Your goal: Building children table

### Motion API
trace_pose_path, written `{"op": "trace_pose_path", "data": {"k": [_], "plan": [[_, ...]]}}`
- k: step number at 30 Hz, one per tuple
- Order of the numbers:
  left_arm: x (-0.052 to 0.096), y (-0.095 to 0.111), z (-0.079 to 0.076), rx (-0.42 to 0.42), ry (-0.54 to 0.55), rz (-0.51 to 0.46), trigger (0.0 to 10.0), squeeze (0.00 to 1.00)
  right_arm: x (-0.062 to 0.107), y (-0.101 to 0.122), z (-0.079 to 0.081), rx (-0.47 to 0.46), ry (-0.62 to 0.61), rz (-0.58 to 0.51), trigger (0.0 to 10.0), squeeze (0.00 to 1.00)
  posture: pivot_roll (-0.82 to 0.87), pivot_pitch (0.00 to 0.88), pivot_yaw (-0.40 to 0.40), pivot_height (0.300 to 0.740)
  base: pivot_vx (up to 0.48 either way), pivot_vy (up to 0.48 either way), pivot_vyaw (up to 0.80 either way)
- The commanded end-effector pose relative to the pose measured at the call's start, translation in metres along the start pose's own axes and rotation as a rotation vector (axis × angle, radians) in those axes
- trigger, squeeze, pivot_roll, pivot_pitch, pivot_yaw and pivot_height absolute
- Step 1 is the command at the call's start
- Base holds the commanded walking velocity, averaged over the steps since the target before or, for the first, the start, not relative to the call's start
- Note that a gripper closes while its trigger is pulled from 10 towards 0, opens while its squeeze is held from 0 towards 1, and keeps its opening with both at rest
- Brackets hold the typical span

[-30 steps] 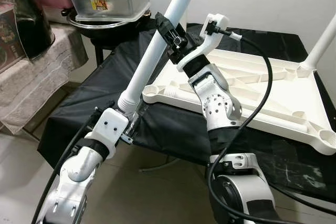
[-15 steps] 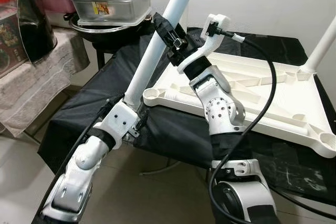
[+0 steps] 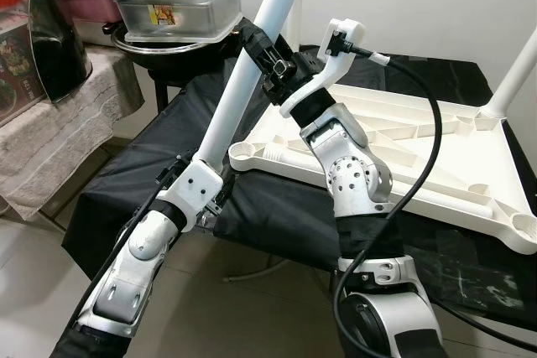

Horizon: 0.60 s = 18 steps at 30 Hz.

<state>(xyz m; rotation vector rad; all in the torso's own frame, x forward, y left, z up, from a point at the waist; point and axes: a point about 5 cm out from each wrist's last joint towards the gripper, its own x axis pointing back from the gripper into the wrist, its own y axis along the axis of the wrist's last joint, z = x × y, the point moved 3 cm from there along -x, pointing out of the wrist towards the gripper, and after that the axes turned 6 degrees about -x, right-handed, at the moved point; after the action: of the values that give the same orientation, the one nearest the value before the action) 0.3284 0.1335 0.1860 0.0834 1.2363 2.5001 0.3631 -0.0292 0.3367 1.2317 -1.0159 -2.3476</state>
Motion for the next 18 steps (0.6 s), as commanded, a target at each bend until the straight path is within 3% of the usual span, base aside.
{"op": "trace_pose_path", "data": {"k": [1, 11, 18], "plan": [[-0.002, -0.005, 0.001, 0.002, 0.013, 0.019, 10.0, 0.00, -0.002, 0.000, 0.011, -0.031, 0.042, -0.017, 0.0, 0.00, 0.04, 0.058, 0.014, 0.740, 0.000, 0.000, 0.00], [-0.007, -0.008, 0.015, 0.094, 0.105, 0.040, 10.0, 0.00, 0.006, -0.011, 0.019, -0.048, 0.090, 0.004, 0.0, 0.00, 0.04, 0.058, 0.014, 0.740, 0.000, 0.000, 0.00], [-0.009, -0.012, 0.019, 0.074, 0.123, 0.060, 10.0, 0.00, 0.010, -0.015, 0.020, -0.058, 0.101, 0.019, 0.0, 0.00, 0.04, 0.058, 0.014, 0.740, 0.000, 0.000, 0.00]]}}
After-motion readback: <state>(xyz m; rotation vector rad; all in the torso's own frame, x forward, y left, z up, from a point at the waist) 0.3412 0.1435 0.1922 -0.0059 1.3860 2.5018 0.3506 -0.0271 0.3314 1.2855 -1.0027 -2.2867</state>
